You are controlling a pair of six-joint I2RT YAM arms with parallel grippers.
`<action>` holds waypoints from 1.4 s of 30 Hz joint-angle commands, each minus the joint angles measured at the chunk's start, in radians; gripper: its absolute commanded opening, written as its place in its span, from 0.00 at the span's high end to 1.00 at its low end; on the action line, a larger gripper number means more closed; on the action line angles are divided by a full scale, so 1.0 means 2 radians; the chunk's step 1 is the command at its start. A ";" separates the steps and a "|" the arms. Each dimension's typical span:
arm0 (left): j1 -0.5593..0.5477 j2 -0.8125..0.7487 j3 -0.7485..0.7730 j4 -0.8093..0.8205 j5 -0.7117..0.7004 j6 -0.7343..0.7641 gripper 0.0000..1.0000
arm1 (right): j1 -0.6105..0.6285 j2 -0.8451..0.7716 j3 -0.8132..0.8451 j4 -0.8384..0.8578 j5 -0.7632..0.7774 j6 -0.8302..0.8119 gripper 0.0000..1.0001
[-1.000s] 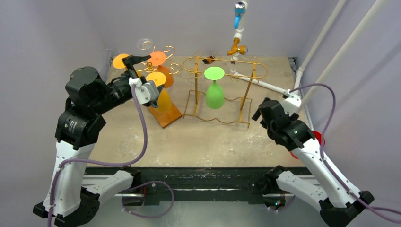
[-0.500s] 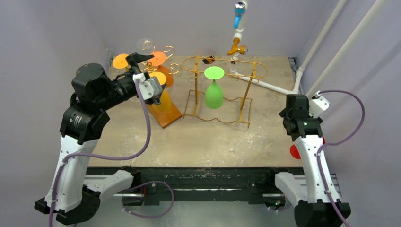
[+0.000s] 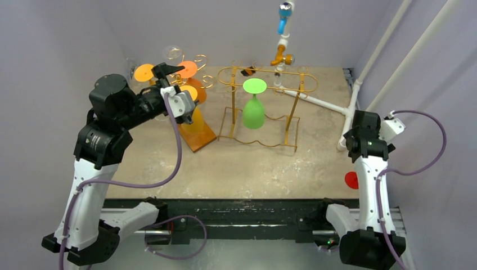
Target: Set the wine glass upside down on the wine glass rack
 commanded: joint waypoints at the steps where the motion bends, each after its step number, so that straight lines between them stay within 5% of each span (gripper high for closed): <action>1: 0.000 0.008 -0.001 -0.001 -0.004 0.005 0.00 | -0.028 0.022 -0.002 0.009 0.007 -0.002 0.16; 12: 0.000 0.036 0.023 -0.028 0.006 0.009 0.00 | -0.064 0.070 -0.020 0.031 -0.032 0.003 0.18; 22: 0.000 0.026 0.017 -0.026 -0.005 0.014 0.00 | -0.064 0.060 -0.033 0.045 -0.090 0.004 0.98; 23: 0.000 0.025 0.015 -0.025 -0.005 0.016 0.00 | -0.064 0.052 -0.032 0.044 -0.098 0.003 1.00; 42: 0.000 0.038 0.028 -0.029 0.032 -0.105 0.00 | 0.035 -0.105 0.097 -0.042 -0.272 -0.015 1.00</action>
